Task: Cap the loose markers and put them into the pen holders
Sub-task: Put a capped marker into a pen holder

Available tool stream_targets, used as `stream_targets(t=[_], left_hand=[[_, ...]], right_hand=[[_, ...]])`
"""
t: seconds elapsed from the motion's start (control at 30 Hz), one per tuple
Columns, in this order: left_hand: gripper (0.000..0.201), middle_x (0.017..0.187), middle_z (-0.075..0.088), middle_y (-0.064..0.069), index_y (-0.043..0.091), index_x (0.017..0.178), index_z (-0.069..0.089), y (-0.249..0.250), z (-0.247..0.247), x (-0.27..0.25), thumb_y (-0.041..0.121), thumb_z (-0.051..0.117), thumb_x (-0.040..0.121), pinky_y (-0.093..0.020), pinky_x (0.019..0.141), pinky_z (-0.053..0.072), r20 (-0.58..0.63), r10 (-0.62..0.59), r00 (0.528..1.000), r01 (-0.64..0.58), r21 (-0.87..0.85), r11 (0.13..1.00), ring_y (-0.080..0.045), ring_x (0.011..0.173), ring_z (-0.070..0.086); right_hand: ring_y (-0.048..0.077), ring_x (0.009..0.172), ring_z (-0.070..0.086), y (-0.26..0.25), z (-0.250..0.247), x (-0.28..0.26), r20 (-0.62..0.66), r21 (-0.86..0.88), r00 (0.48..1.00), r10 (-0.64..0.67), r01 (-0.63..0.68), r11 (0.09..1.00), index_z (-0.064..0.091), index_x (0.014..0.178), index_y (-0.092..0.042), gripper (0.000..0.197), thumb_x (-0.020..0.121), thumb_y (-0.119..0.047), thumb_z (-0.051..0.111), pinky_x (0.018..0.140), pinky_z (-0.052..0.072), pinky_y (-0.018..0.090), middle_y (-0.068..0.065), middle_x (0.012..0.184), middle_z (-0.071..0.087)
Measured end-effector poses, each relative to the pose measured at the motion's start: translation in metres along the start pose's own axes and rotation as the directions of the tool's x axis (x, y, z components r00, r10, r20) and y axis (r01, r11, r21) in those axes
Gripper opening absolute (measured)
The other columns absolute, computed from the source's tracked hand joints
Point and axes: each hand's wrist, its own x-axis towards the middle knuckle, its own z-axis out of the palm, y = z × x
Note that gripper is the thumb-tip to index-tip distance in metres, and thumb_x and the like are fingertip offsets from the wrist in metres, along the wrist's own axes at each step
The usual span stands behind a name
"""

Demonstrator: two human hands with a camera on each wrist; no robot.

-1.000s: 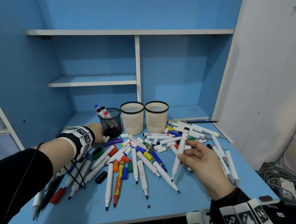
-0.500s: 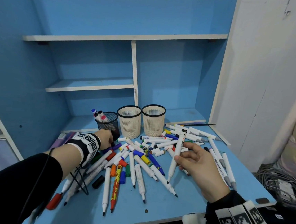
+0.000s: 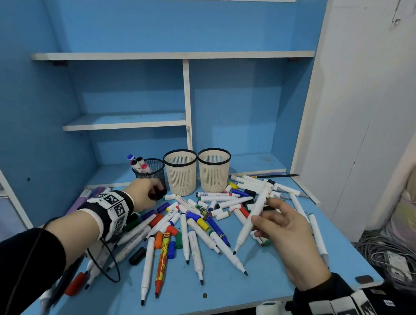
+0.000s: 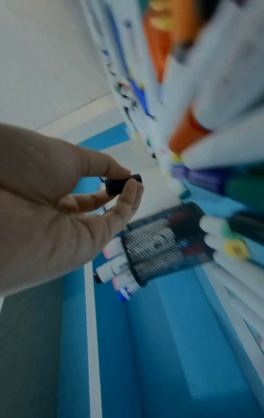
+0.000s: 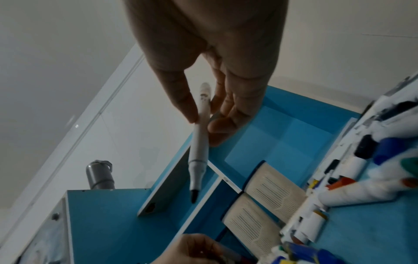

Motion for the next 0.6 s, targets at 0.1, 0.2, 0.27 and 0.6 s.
stream_targets(t=[0.1,0.2,0.27,0.6], left_hand=[[0.017,0.094,0.068,-0.003,0.012,0.095,0.067,0.019,-0.012,-0.016,0.004,0.066,0.080,-0.025,0.082,0.050,-0.096,0.074,0.993,-0.092,-0.201,0.975,-0.018,0.089,0.062],[0.016,0.091,0.071,-0.004,0.018,0.085,0.067,0.041,-0.023,-0.039,0.004,0.071,0.078,-0.028,0.084,0.054,-0.091,0.110,0.990,-0.139,-0.425,0.895,-0.019,0.088,0.067],[0.018,0.090,0.073,-0.007,0.016,0.085,0.067,0.056,-0.028,-0.057,0.001,0.072,0.076,-0.032,0.085,0.055,-0.077,0.123,0.989,-0.144,-0.570,0.809,-0.019,0.086,0.069],[0.022,0.088,0.073,-0.015,0.016,0.088,0.072,0.097,-0.038,-0.123,0.006,0.074,0.068,-0.029,0.081,0.055,-0.099,0.133,0.986,-0.149,-0.883,0.444,-0.022,0.084,0.069]], right_hand=[[0.014,0.057,0.059,-0.005,0.003,-0.002,-0.023,0.090,0.999,-0.037,0.039,0.995,0.050,0.116,-0.009,0.037,0.084,0.004,0.062,0.061,0.050,0.024,0.009,0.076,0.070],[0.020,0.060,0.060,-0.011,0.010,-0.002,-0.073,0.178,0.994,-0.076,0.088,0.980,0.039,0.127,-0.014,0.051,0.085,0.008,0.059,0.062,0.053,0.023,0.016,0.085,0.070],[0.022,0.063,0.063,-0.015,0.015,-0.002,-0.107,0.238,0.990,-0.096,0.120,0.964,0.034,0.130,-0.025,0.060,0.086,0.011,0.055,0.064,0.056,0.024,0.018,0.086,0.070],[0.023,0.073,0.067,-0.024,0.030,-0.010,-0.172,0.369,0.968,-0.183,0.236,0.899,0.037,0.131,-0.025,0.060,0.087,0.012,0.053,0.078,0.057,0.030,0.014,0.083,0.072]])
